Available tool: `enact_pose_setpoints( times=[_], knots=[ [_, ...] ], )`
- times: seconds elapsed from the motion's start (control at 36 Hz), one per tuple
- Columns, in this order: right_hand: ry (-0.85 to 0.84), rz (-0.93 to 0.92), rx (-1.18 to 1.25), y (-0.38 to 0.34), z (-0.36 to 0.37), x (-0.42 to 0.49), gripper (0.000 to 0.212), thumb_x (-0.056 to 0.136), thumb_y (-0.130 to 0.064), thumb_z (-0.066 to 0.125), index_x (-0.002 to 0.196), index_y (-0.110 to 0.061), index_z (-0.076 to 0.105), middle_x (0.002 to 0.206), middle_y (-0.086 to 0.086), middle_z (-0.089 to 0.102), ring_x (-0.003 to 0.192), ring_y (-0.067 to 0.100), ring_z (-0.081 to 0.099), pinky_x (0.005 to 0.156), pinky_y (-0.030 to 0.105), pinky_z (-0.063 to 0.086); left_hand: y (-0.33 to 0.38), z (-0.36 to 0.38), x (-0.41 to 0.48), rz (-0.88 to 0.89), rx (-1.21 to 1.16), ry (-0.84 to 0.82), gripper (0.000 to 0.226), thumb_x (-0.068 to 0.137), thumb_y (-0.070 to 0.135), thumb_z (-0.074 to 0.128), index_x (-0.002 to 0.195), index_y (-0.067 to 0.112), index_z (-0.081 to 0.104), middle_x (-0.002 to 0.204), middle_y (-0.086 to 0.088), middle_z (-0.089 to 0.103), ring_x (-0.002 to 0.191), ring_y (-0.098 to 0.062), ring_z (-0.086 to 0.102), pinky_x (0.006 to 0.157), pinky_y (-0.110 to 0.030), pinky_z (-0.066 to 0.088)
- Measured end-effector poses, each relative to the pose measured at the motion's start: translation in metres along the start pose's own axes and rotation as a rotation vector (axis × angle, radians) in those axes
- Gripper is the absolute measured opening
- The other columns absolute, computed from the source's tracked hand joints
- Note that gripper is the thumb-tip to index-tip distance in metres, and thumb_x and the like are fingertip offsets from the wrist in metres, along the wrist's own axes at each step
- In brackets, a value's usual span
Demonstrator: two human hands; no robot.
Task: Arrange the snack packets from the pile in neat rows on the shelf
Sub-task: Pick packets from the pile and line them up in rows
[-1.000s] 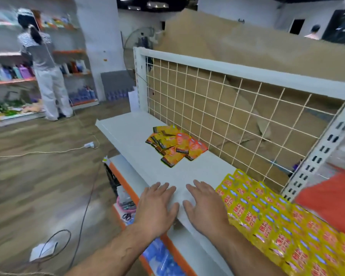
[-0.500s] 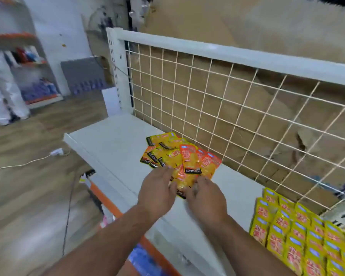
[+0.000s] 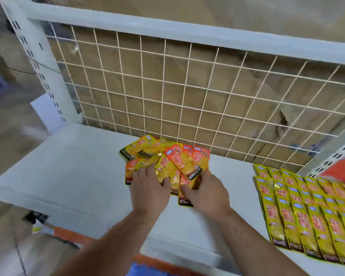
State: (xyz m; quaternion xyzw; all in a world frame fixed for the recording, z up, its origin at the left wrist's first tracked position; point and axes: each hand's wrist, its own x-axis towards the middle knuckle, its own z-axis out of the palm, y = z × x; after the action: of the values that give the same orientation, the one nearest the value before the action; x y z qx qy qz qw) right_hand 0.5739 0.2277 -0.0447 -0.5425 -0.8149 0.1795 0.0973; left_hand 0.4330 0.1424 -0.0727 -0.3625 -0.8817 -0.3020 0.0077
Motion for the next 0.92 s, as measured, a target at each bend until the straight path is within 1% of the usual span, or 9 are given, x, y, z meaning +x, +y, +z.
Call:
enact_pose_setpoints(
  times=[0.17,0.25,0.31,0.33,0.47,0.61,0.75,0.86,0.92],
  knots=[
    [-0.027,0.073,0.05,-0.004,-0.002,0.005,0.056,0.071,-0.065,0.061,0.102,-0.023,0.041,0.098,-0.005,0.064,0.098,0.024,0.064,0.075,0.036,0.051,0.0,0.0,0.001,-0.047,-0.122,0.019,0.055,0.069,0.031,0.069,0.119,0.008,0.06,0.11,-0.012,0.062,0.107,-0.034,0.051,0.088,-0.045,0.047],
    [-0.001,0.054,0.093,-0.002,-0.002,0.006,0.076,0.071,-0.062,0.064,0.129,-0.027,0.03,0.096,-0.007,0.066,0.094,0.024,0.066,0.072,0.034,0.05,0.0,0.001,0.0,-0.038,-0.141,0.041,0.061,0.068,0.033,0.07,0.123,0.009,0.057,0.115,-0.012,0.06,0.11,-0.034,0.05,0.09,-0.046,0.045],
    [-0.017,-0.012,0.076,-0.002,-0.003,0.004,0.091,0.076,-0.062,0.061,0.148,-0.046,0.007,0.093,-0.006,0.065,0.091,0.023,0.064,0.07,0.033,0.047,0.001,-0.001,-0.001,-0.006,-0.128,0.096,0.062,0.067,0.034,0.068,0.124,0.015,0.057,0.118,-0.009,0.057,0.112,-0.033,0.048,0.087,-0.047,0.044],
    [-0.031,-0.037,0.055,-0.002,-0.004,0.004,0.088,0.08,-0.063,0.058,0.149,-0.052,0.004,0.094,-0.005,0.063,0.093,0.023,0.063,0.073,0.033,0.047,0.001,-0.002,-0.002,0.035,-0.12,0.141,0.058,0.067,0.035,0.064,0.122,0.018,0.059,0.118,-0.006,0.056,0.112,-0.031,0.048,0.085,-0.046,0.043],
    [-0.051,-0.033,0.076,0.001,-0.006,0.002,0.061,0.086,-0.064,0.057,0.142,-0.051,0.038,0.109,-0.004,0.057,0.111,0.017,0.057,0.089,0.03,0.045,0.006,-0.001,-0.01,0.375,-0.163,0.217,0.03,0.074,0.031,0.056,0.099,0.029,0.072,0.105,0.007,0.063,0.102,-0.024,0.053,0.082,-0.038,0.036],
    [-0.047,0.023,0.369,0.009,-0.005,-0.002,0.051,0.073,-0.043,0.081,0.118,-0.051,0.06,0.102,-0.014,0.067,0.096,0.009,0.064,0.088,0.031,0.05,0.007,-0.004,-0.011,0.42,-0.093,0.091,0.039,0.083,0.036,0.048,0.116,0.031,0.069,0.084,0.01,0.069,0.086,-0.023,0.056,0.078,-0.038,0.038],
    [-0.197,-0.032,0.683,0.026,-0.006,-0.007,0.055,0.062,-0.009,0.089,0.104,-0.038,0.069,0.094,-0.008,0.071,0.082,0.009,0.066,0.088,0.038,0.055,0.008,-0.004,-0.01,0.434,-0.03,-0.041,0.044,0.09,0.045,0.041,0.125,0.032,0.065,0.074,0.005,0.071,0.08,-0.026,0.059,0.072,-0.037,0.044],
    [-0.256,-0.108,0.639,0.033,-0.009,-0.009,0.057,0.061,-0.005,0.084,0.105,-0.039,0.068,0.093,0.016,0.064,0.082,0.016,0.061,0.086,0.044,0.054,0.005,-0.003,-0.01,0.465,-0.147,-0.1,0.039,0.091,0.049,0.047,0.113,0.028,0.072,0.091,0.008,0.074,0.085,-0.026,0.062,0.074,-0.036,0.052],
    [-0.249,-0.086,0.622,0.033,-0.014,-0.009,0.068,0.063,0.001,0.083,0.113,-0.039,0.062,0.086,0.007,0.059,0.081,0.015,0.06,0.087,0.044,0.053,0.006,-0.005,-0.01,0.418,-0.193,-0.114,0.03,0.088,0.046,0.058,0.108,0.028,0.073,0.089,0.006,0.073,0.085,-0.024,0.062,0.071,-0.034,0.052]
  ],
)
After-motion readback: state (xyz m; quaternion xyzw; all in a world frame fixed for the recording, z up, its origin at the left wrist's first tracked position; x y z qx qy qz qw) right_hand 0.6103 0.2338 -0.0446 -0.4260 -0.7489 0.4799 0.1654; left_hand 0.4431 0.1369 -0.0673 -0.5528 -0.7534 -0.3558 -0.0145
